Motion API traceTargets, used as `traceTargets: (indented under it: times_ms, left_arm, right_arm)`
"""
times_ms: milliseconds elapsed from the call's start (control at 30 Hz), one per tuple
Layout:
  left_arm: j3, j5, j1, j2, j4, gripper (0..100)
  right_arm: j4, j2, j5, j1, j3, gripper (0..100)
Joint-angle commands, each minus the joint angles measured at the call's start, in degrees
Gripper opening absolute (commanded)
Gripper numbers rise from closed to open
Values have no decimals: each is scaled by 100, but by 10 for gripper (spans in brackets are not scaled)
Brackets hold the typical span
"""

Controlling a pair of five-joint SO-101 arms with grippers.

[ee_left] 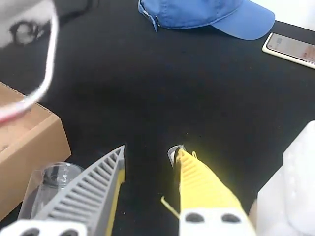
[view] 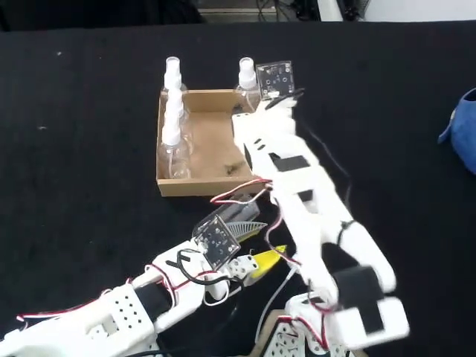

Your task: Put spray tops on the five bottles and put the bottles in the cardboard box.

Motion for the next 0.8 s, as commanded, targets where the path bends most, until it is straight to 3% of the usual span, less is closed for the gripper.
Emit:
traceTargets:
  times_ms: [0, 167, 400, 633, 767]
  left_arm:
    - [127, -9, -4, -105, 0, 32]
    - [127, -9, -4, -105, 18, 32]
    - [127, -18, -13, -105, 26, 35]
    - [127, -18, -4, -79, 44, 37]
    - [-13, -9, 136, -114, 440, 37]
  right_arm:
    - [818, -848, -26, 387, -75, 244]
    - [1679, -1640, 9, 826, -40, 180]
    - [3358, -2580, 35, 1530, -66, 181]
    - [4563, -3178, 782, 2277, -66, 181]
    - [5064, -3222, 1231, 2787, -66, 181]
